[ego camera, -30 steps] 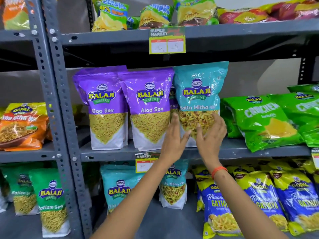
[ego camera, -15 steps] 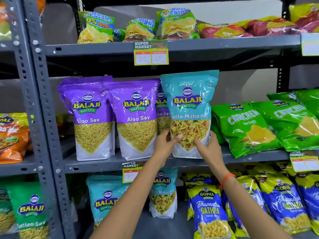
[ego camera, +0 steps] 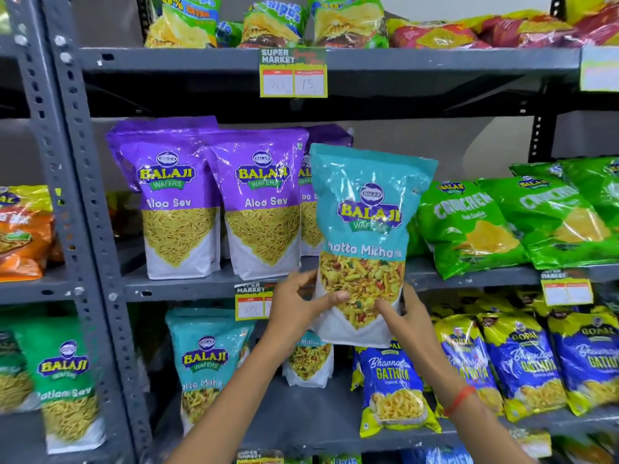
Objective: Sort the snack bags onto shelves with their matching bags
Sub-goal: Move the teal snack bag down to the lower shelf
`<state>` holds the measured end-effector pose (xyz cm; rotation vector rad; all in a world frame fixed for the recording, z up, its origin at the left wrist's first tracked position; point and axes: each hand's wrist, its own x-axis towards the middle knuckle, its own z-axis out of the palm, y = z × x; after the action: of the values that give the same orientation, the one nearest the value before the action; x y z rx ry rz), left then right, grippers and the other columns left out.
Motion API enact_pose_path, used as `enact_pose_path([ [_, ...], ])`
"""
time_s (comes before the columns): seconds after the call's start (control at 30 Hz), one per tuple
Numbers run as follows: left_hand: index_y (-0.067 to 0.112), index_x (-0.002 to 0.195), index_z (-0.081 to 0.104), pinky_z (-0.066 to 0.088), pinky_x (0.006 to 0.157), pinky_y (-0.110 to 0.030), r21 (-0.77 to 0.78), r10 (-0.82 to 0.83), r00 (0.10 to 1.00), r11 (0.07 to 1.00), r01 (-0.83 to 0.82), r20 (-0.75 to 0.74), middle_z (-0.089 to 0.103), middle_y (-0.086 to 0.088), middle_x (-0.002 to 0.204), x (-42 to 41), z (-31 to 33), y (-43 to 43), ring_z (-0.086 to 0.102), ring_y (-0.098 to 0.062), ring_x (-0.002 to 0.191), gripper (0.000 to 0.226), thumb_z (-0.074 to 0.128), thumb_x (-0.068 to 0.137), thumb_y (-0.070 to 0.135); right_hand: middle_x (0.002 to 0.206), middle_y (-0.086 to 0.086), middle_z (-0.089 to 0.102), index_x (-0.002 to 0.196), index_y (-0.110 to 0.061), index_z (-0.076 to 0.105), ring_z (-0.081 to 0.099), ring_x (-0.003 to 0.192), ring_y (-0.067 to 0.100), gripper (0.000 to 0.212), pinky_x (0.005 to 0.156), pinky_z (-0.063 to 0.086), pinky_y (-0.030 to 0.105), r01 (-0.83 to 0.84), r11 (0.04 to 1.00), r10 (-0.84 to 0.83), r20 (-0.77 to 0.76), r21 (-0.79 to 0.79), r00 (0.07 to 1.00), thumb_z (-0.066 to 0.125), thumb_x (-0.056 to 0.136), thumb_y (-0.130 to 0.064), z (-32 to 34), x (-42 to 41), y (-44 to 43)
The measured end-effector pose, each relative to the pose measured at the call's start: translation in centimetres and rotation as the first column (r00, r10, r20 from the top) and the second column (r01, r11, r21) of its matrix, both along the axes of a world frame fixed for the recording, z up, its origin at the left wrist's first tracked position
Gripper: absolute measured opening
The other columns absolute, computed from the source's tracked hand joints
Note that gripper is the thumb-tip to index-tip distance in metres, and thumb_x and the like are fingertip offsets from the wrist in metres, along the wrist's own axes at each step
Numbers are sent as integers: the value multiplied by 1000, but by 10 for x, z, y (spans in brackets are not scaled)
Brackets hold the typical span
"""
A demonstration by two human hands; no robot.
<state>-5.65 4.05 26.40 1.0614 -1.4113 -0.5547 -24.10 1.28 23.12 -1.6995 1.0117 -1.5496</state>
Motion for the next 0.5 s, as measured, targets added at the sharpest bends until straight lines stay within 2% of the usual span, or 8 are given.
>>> enact_pose_path([
  [0.07, 35, 91, 72, 55, 84, -33, 40, 10, 1000, 999, -11, 18, 71, -2, 99, 6, -21, 8, 67, -16, 95, 37, 85, 56, 39, 110, -10, 66, 110, -34, 54, 58, 92, -14, 38, 70, 44, 3, -50, 999, 50, -21, 14, 999, 62, 76, -21, -20, 4, 6],
  [0.13, 35, 96, 70, 52, 86, -29, 93, 8, 1000, 996, -7, -9, 66, -5, 105, 14, -48, 14, 64, -14, 98, 41, 85, 59, 31, 112, -18, 62, 113, -39, 49, 55, 94, -19, 48, 73, 44, 2, -106, 993, 108, -56, 46, 993, 68, 74, -19, -42, 7, 9],
  [0.23, 27, 116, 64, 49, 95, -35, 194, 54, 998, 980, -49, -24, 57, -9, 113, 28, -90, 19, 58, -18, 110, 62, 87, 59, 26, 113, -17, 63, 111, -46, 46, 59, 100, -8, 55, 84, 49, 16, -144, 977, 167, -143, 156, 976, 77, 70, -25, -82, 13, 8],
  [0.33, 19, 126, 56, 43, 93, -32, 296, 83, 997, 952, -80, 2, 54, -4, 124, 42, -128, 20, 51, -17, 115, 69, 84, 64, 21, 118, -7, 66, 118, -41, 48, 63, 106, 8, 63, 92, 52, 34, -165, 955, 217, -202, 246, 955, 81, 64, -41, -120, 22, 1],
  [0.43, 10, 128, 51, 40, 95, -31, 365, 106, 993, 924, -116, 46, 51, -2, 127, 54, -160, 12, 47, -17, 117, 72, 84, 65, 19, 124, -8, 61, 128, -34, 43, 60, 111, 11, 73, 92, 51, 27, -188, 931, 272, -251, 311, 929, 81, 65, -41, -146, 32, -11],
  [0.5, 8, 126, 53, 44, 96, -34, 387, 110, 992, 913, -127, 66, 55, -5, 128, 60, -177, 5, 51, -20, 118, 71, 85, 63, 18, 127, -5, 60, 133, -30, 40, 58, 115, 13, 80, 95, 51, 33, -191, 919, 288, -257, 344, 922, 82, 65, -37, -160, 38, -20],
])
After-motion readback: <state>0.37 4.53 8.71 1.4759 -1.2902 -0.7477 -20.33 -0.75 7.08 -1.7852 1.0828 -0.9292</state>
